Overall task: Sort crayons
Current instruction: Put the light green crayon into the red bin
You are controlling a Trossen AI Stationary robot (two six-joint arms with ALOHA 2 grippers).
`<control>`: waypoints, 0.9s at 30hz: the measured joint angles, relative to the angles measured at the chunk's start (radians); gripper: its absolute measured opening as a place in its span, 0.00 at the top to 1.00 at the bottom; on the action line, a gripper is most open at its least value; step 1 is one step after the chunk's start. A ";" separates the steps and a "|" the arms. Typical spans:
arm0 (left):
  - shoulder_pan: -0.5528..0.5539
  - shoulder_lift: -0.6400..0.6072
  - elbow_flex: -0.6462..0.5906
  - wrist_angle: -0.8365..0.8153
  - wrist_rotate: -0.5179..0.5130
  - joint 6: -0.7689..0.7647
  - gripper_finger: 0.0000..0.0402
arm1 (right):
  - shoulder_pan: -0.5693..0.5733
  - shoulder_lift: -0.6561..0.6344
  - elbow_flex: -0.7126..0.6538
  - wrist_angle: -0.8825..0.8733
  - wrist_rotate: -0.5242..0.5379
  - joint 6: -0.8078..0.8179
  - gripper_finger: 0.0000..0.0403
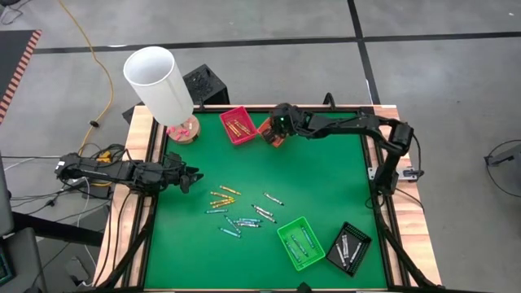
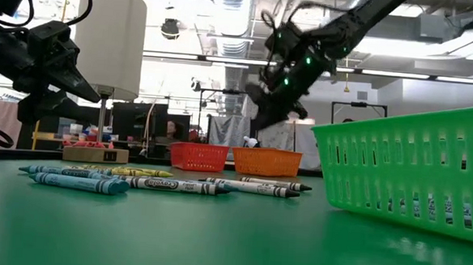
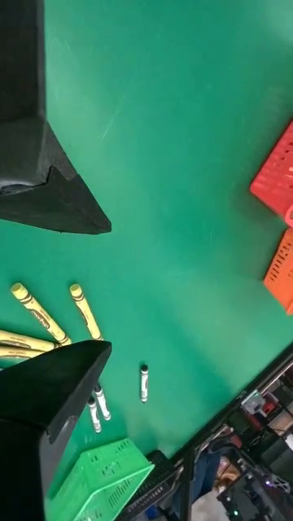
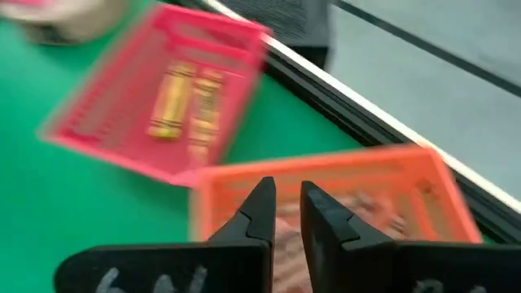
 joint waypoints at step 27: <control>0.000 0.000 0.000 0.000 0.024 -0.042 0.46 | 0.471 -0.035 0.068 -0.053 -0.212 -0.011 0.86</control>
